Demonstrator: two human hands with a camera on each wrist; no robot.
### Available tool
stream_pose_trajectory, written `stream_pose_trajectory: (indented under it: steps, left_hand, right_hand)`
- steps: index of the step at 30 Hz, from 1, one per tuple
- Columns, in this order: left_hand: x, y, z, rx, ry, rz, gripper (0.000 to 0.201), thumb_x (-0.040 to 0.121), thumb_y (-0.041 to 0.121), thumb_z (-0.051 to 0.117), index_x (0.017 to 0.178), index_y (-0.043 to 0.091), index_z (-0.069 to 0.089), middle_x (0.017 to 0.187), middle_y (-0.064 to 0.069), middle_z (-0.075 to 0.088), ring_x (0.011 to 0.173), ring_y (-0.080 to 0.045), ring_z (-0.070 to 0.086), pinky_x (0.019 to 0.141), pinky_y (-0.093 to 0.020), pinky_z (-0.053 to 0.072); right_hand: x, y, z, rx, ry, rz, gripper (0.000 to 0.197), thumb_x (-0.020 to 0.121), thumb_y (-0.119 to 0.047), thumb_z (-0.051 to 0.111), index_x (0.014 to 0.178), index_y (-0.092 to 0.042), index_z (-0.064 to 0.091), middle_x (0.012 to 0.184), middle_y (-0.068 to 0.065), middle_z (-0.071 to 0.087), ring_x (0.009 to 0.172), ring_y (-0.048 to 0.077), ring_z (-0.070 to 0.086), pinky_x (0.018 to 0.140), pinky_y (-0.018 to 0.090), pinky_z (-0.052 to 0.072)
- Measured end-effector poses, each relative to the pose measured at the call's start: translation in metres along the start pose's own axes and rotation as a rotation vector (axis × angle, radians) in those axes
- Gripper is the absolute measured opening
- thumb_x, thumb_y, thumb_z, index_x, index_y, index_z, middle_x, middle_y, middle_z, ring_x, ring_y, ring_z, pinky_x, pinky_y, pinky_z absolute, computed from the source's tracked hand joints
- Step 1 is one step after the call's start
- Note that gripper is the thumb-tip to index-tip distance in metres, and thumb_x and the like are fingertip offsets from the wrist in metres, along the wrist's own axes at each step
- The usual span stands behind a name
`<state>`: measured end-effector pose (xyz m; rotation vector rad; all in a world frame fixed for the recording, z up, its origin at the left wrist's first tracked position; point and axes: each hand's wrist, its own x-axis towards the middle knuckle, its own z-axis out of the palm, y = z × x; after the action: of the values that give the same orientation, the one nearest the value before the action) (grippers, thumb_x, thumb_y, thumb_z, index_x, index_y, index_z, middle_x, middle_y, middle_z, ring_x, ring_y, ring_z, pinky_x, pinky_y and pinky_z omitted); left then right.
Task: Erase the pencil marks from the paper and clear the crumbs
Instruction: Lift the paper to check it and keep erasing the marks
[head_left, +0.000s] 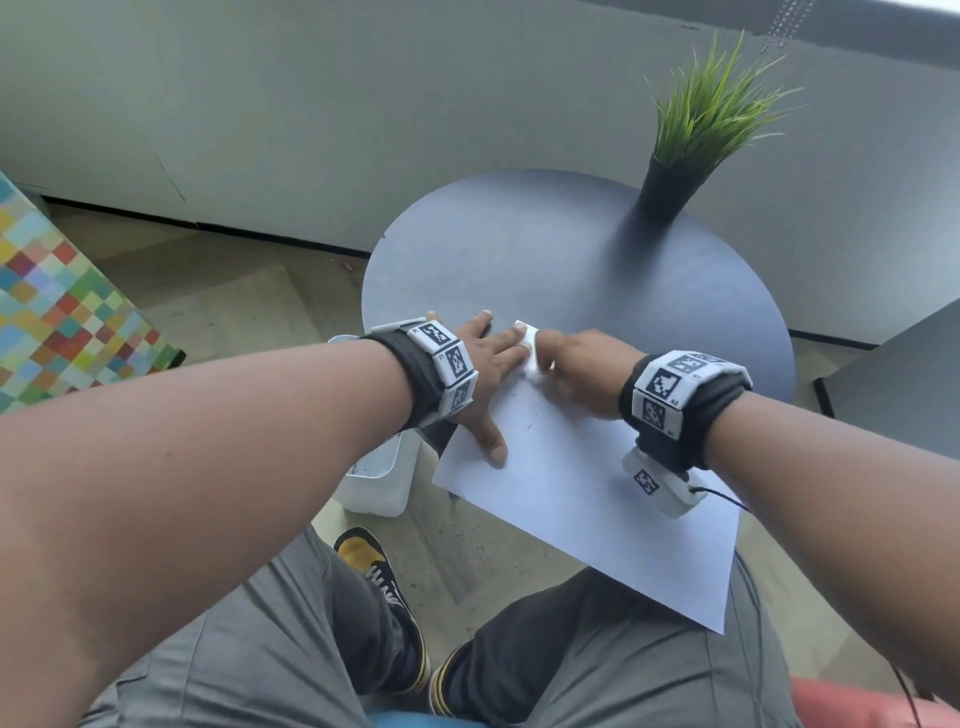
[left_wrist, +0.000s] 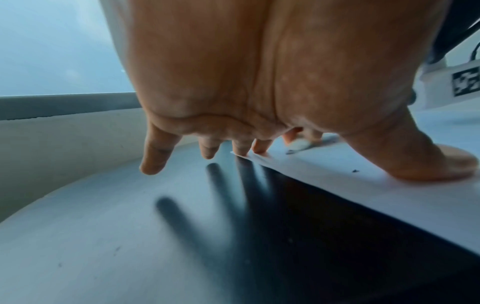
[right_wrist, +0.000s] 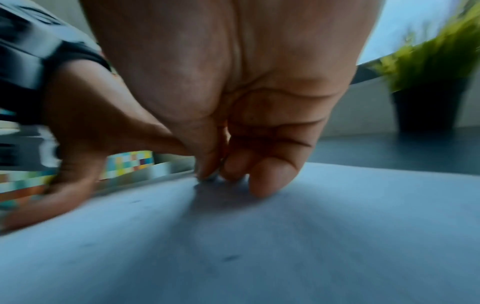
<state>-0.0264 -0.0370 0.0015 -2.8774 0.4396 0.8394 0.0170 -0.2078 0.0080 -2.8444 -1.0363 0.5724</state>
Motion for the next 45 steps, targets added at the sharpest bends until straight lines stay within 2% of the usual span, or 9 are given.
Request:
stream_pose_trajectory:
  steps: [7,11,15,20,25,31,34,38,45]
  left_hand:
    - [-0.011,0.005,-0.007,-0.026,-0.024,0.005,0.136,0.062,0.078,0.071,0.158,0.024,-0.009,0.164,0.008,-0.019,0.151,-0.032,-0.013,0.114,-0.062,0.016]
    - [-0.005,0.003,-0.003,-0.029,-0.033,-0.005,0.138,0.060,0.081,0.070,0.157,0.026,-0.010,0.164,0.010,-0.018,0.151,-0.032,-0.012,0.112,-0.064,0.019]
    - [-0.006,0.002,-0.002,-0.033,-0.024,0.005,0.138,0.060,0.081,0.070,0.157,0.026,-0.010,0.164,0.009,-0.019,0.151,-0.033,-0.012,0.112,-0.064,0.019]
    - [0.003,-0.002,0.003,-0.028,-0.028,0.015,0.142,0.055,0.085,0.068,0.156,0.028,-0.013,0.163,0.009,-0.019,0.151,-0.034,-0.012,0.113,-0.067,0.019]
    - [0.003,-0.001,0.002,-0.029,-0.026,0.027,0.141,0.057,0.083,0.070,0.157,0.027,-0.013,0.164,0.006,-0.020,0.150,-0.038,-0.012,0.115,-0.063,0.016]
    - [0.005,0.000,0.004,-0.008,-0.020,0.022,0.141,0.056,0.083,0.069,0.156,0.028,-0.013,0.164,0.006,-0.020,0.150,-0.037,-0.012,0.115,-0.062,0.015]
    - [0.005,-0.001,0.002,0.005,-0.021,0.031,0.141,0.057,0.084,0.068,0.156,0.027,-0.015,0.164,0.005,-0.021,0.150,-0.038,-0.013,0.116,-0.061,0.013]
    - [0.009,-0.003,0.005,0.000,-0.013,0.025,0.142,0.054,0.087,0.067,0.156,0.029,-0.013,0.164,0.007,-0.020,0.150,-0.038,-0.010,0.117,-0.063,0.016]
    - [0.012,-0.002,0.004,0.014,-0.027,0.029,0.143,0.052,0.087,0.068,0.155,0.033,-0.015,0.164,0.004,-0.020,0.149,-0.040,-0.010,0.116,-0.064,0.017]
  right_hand:
    - [-0.019,-0.021,0.010,0.012,-0.171,-0.227,0.013,0.095,-0.025,0.050,0.102,-0.014,0.050,0.091,0.008,0.058,0.080,0.028,0.052,0.066,0.033,0.039]
    - [-0.007,0.000,0.002,-0.001,0.064,0.052,0.019,0.097,-0.033,0.045,0.101,-0.014,0.045,0.088,0.006,0.056,0.079,0.029,0.049,0.064,0.031,0.037]
    - [-0.018,-0.012,0.015,-0.021,-0.102,-0.233,0.019,0.095,-0.032,0.046,0.102,-0.015,0.051,0.088,0.006,0.061,0.078,0.029,0.054,0.068,0.036,0.047]
    - [-0.009,0.006,0.011,0.004,0.122,0.049,0.026,0.098,-0.041,0.042,0.093,-0.016,0.041,0.082,0.006,0.054,0.075,0.030,0.050,0.062,0.032,0.038]
    - [-0.025,-0.012,0.013,0.013,-0.102,-0.240,0.024,0.096,-0.040,0.050,0.091,-0.016,0.049,0.082,0.007,0.060,0.074,0.027,0.051,0.065,0.033,0.042]
    - [-0.009,-0.012,0.020,0.024,0.110,-0.077,0.027,0.095,-0.022,0.048,0.121,-0.017,0.046,0.107,0.011,0.061,0.095,0.033,0.058,0.070,0.031,0.040]
    - [-0.015,-0.020,0.024,0.020,-0.001,-0.211,0.020,0.097,-0.027,0.049,0.111,-0.013,0.052,0.103,0.011,0.063,0.094,0.032,0.058,0.074,0.034,0.044]
    - [-0.008,-0.004,0.013,0.031,0.153,0.034,0.028,0.099,-0.038,0.042,0.112,-0.013,0.048,0.102,0.012,0.060,0.085,0.031,0.052,0.068,0.029,0.034]
    - [-0.015,0.000,0.011,0.040,-0.002,-0.134,0.027,0.096,-0.043,0.051,0.096,-0.016,0.053,0.083,0.002,0.059,0.074,0.025,0.050,0.063,0.030,0.037]
